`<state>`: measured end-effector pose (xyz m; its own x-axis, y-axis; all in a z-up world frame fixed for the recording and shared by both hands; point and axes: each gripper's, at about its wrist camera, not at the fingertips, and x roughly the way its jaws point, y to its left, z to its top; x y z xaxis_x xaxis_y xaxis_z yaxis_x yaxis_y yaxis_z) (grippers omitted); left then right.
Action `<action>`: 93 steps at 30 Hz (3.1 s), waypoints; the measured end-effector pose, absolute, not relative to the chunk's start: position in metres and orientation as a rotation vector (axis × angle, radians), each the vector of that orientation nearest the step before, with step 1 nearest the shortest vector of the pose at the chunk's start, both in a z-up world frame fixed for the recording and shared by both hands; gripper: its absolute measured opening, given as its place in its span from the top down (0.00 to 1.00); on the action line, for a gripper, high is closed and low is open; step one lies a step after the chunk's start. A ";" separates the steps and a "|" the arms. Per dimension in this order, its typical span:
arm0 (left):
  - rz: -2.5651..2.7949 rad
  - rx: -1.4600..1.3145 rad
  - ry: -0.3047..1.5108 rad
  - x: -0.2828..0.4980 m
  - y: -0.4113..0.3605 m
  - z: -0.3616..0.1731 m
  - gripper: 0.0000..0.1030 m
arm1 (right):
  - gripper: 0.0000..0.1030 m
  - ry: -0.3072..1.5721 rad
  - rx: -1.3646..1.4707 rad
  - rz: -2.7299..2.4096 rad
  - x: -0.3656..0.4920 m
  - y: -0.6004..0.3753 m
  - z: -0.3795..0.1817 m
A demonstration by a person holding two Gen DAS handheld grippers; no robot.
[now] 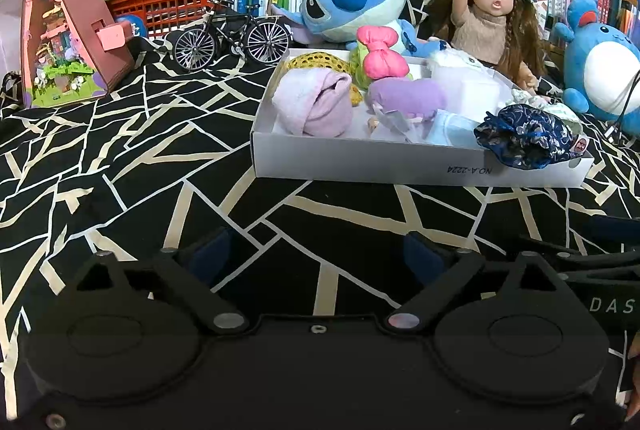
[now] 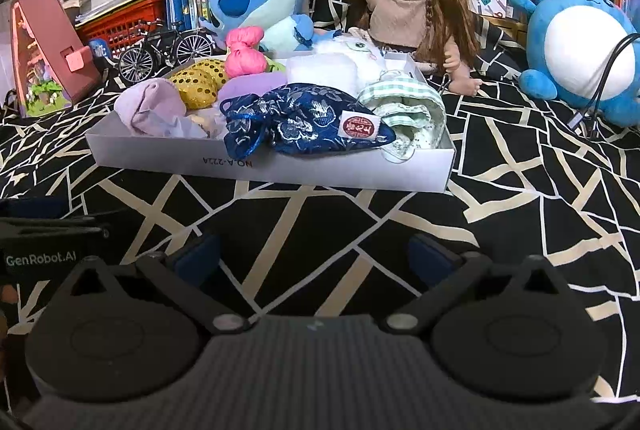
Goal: Organize soft objects
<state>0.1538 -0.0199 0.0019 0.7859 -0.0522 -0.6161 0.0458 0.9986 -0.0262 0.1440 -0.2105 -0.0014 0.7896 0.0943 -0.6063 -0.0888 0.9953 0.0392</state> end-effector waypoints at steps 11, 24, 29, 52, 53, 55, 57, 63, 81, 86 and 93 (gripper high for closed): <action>-0.037 -0.018 0.678 0.156 -0.018 0.000 0.00 | 0.00 0.663 -0.017 0.092 0.146 -0.207 -0.002; -0.027 0.007 0.684 0.157 -0.022 -0.001 0.00 | 0.00 0.663 -0.016 0.092 0.146 -0.207 -0.002; -0.027 0.008 0.685 0.157 -0.022 -0.001 0.00 | 0.00 0.663 -0.016 0.092 0.146 -0.207 -0.002; -0.027 0.010 0.685 0.158 -0.023 -0.002 0.00 | 0.00 0.663 -0.017 0.092 0.146 -0.207 -0.002; -0.027 0.010 0.685 0.158 -0.023 -0.002 0.00 | 0.00 0.663 -0.017 0.092 0.146 -0.207 -0.002; -0.027 0.010 0.685 0.158 -0.023 -0.002 0.00 | 0.00 0.663 -0.017 0.092 0.146 -0.207 -0.002; -0.027 0.010 0.685 0.158 -0.023 -0.002 0.00 | 0.00 0.663 -0.017 0.092 0.146 -0.207 -0.002; -0.027 0.010 0.685 0.158 -0.023 -0.002 0.00 | 0.00 0.663 -0.017 0.092 0.146 -0.207 -0.002; -0.027 0.010 0.685 0.158 -0.023 -0.002 0.00 | 0.00 0.664 -0.016 0.092 0.146 -0.206 -0.002; -0.026 0.010 0.685 0.158 -0.023 -0.002 0.00 | 0.00 0.665 -0.017 0.092 0.146 -0.206 -0.002; -0.026 0.010 0.685 0.158 -0.023 -0.002 0.00 | 0.00 0.665 -0.017 0.092 0.146 -0.207 -0.002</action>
